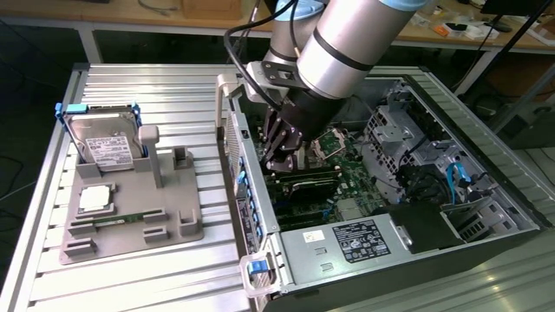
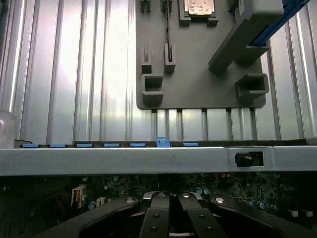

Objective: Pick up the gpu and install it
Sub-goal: 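Press down on the gpu until it lock into place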

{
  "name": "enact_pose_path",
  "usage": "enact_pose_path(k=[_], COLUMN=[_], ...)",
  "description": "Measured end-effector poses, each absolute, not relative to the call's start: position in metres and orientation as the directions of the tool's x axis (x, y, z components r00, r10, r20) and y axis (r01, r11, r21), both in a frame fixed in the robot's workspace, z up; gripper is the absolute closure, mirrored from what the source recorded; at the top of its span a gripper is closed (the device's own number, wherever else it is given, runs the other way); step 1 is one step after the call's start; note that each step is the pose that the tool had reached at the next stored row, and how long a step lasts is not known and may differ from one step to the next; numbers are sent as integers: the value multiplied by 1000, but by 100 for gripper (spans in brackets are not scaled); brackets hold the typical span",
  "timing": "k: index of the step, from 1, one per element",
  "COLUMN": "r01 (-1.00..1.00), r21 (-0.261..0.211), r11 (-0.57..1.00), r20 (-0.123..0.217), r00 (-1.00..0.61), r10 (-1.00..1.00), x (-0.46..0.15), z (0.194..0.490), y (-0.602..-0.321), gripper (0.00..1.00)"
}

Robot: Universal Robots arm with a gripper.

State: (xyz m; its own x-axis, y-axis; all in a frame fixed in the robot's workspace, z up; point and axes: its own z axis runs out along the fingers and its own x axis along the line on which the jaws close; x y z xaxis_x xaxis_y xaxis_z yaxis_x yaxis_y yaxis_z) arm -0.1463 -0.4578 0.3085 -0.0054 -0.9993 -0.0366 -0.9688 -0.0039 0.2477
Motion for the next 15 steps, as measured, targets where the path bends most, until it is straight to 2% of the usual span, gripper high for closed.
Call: enact_pose_path(k=[11, 15], r01=[-969, -960], r21=[248, 280], r11=[-4, -4], r20=[-37, -38], r00=[-5, -6], r10=[-999, -999], x=[-147, -143], z=[306, 306], y=[-458, -458], gripper=[89, 89])
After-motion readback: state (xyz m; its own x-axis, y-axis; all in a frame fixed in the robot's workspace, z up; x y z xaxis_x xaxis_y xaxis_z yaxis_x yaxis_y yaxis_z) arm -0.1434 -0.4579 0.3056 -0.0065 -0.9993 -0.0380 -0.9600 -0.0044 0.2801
